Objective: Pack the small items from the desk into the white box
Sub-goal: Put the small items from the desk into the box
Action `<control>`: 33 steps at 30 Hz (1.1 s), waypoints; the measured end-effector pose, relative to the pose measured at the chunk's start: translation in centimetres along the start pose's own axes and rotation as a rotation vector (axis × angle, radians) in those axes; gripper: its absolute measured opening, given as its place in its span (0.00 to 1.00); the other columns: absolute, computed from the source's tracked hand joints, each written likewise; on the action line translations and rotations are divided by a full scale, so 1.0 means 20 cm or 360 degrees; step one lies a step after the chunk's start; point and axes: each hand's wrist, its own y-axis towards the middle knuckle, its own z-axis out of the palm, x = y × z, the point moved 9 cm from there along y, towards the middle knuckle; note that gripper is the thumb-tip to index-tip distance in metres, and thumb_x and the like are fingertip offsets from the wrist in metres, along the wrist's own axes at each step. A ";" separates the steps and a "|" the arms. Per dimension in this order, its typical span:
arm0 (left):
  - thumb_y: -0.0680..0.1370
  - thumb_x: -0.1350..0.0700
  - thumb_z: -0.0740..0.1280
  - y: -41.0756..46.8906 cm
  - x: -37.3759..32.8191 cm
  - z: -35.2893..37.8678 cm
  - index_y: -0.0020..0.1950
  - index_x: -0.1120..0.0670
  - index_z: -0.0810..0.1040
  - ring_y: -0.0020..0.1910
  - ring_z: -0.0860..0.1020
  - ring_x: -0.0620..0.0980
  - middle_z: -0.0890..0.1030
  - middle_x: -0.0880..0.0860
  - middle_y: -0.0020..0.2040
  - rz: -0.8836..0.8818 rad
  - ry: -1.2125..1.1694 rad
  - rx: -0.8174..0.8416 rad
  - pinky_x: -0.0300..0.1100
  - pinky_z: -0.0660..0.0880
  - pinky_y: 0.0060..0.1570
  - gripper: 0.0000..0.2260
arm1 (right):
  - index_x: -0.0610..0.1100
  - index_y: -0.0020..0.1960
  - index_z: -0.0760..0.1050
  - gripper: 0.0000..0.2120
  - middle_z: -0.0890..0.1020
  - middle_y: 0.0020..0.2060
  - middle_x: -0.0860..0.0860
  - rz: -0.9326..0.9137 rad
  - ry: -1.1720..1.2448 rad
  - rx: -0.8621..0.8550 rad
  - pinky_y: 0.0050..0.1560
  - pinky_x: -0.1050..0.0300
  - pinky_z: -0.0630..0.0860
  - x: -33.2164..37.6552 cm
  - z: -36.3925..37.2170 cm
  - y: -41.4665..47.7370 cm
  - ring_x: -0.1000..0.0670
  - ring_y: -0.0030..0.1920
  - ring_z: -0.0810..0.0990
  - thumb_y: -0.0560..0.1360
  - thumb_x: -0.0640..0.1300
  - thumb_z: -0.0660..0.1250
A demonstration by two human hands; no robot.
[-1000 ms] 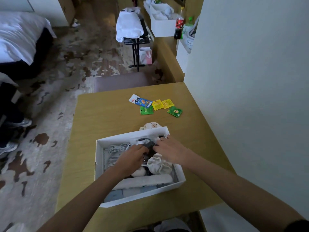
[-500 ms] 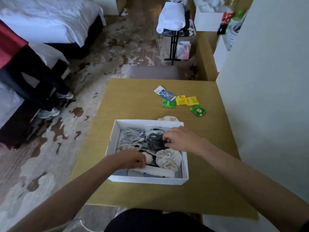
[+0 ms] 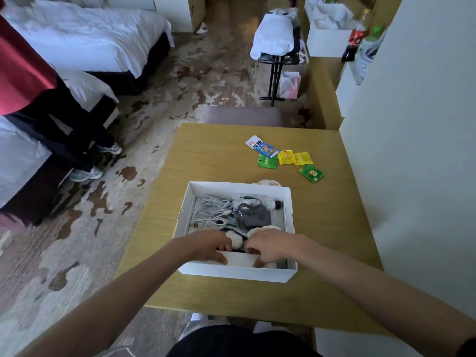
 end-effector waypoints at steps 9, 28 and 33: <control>0.78 0.52 0.63 0.02 0.04 -0.25 0.58 0.49 0.78 0.50 0.79 0.44 0.82 0.48 0.55 -0.0009 -0.0311 -0.0209 0.40 0.75 0.51 0.09 | 0.48 0.62 0.75 0.19 0.79 0.57 0.52 0.0105 0.0544 -0.0283 0.41 0.64 0.69 -0.19 -0.19 -0.09 0.54 0.50 0.76 0.73 0.51 0.71; 0.77 0.64 0.56 0.62 0.33 -0.84 0.53 0.53 0.79 0.43 0.83 0.53 0.82 0.51 0.52 -0.0342 -0.0633 -0.0708 0.44 0.80 0.41 0.14 | 0.44 0.57 0.78 0.10 0.81 0.54 0.49 0.0751 0.1157 -0.0928 0.52 0.54 0.77 -1.01 -0.57 0.06 0.51 0.53 0.79 0.76 0.43 0.67; 0.73 0.63 0.60 0.81 0.46 -0.76 0.46 0.50 0.80 0.41 0.82 0.55 0.85 0.54 0.47 -0.0391 -0.0738 -0.0611 0.48 0.80 0.43 0.12 | 0.45 0.72 0.67 0.22 0.70 0.70 0.44 0.0738 0.0959 -0.0214 0.67 0.48 0.68 -1.01 -0.41 0.32 0.42 0.68 0.70 0.78 0.43 0.64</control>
